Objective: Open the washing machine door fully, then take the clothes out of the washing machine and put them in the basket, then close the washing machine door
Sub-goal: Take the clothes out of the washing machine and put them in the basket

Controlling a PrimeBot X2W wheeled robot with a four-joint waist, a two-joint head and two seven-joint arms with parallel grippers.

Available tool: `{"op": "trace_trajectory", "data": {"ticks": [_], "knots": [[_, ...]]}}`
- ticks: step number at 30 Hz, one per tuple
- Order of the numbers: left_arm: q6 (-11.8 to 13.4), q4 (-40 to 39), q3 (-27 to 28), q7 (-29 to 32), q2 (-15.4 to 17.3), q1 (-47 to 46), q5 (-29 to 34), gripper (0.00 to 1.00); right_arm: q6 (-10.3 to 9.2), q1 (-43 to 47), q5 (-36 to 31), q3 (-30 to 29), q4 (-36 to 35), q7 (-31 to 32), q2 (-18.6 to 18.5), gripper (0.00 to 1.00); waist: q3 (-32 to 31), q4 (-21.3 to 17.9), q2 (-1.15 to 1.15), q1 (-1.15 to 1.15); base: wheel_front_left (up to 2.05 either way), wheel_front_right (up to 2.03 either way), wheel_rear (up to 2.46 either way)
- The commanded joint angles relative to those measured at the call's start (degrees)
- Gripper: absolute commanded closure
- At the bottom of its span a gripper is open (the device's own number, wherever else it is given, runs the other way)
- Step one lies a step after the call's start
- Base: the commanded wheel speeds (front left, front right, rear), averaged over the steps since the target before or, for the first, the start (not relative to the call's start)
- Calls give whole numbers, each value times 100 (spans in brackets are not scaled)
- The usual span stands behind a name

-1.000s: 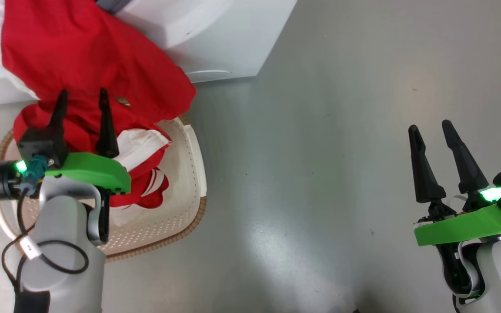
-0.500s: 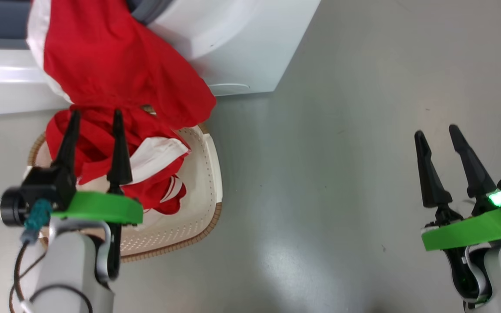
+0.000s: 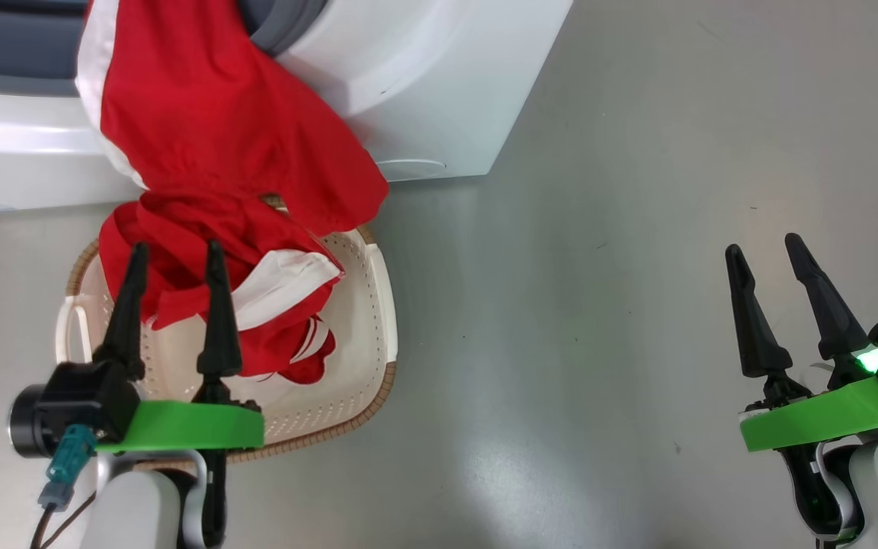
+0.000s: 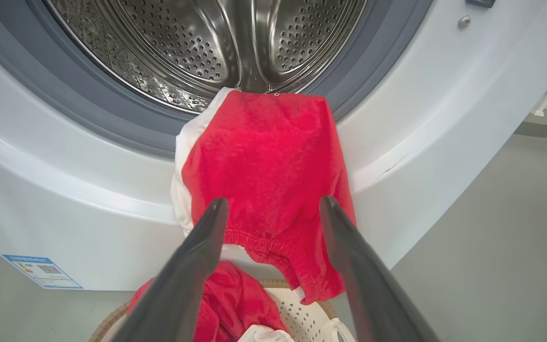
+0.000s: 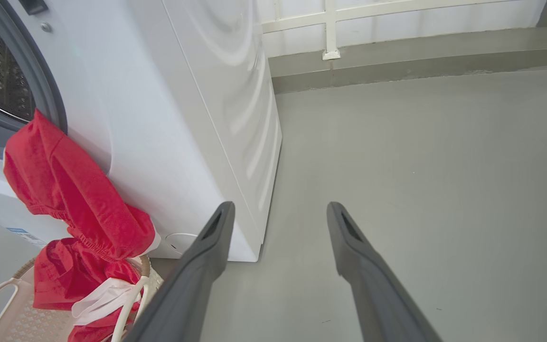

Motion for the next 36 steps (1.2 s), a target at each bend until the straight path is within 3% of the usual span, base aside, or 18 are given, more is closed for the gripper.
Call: {"op": "trace_trajectory", "data": {"ticks": [1, 7, 15, 22, 26, 36], "knots": [[84, -187, 113, -28, 107, 139, -44, 0, 36, 181, -29, 138, -111, -37, -65, 0, -12, 6, 0, 0, 0, 0, 0], [85, -209, 44, -28, 107, 42, 15, 0, 36, 195, -20, 146, -115, -37, -64, 0, -27, 11, 0, 0, 0, 0, 0], [-178, 413, 85, -28, 153, -940, 205, 0, 36, 189, -19, 99, -142, -37, -55, 0, 55, 91, 0, 0, 0, 0, 0], [-312, 1863, 95, 23, 437, -2627, 289, 0, 36, 78, -10, 132, -175, -37, -55, 0, 224, 103, 0, 0, 0, 0, 0], [-442, 2965, 50, 376, 552, -3776, 229, 0, 36, 12, 16, 152, -186, -37, -51, 0, 339, 62, 0, 0, 0, 0, 0], [-437, 4888, 38, 1149, 785, -5292, 159, 0, 36, -145, 46, 210, -209, -37, 7, 0, 493, -148, 0, 0, 0, 0, 0]]}}
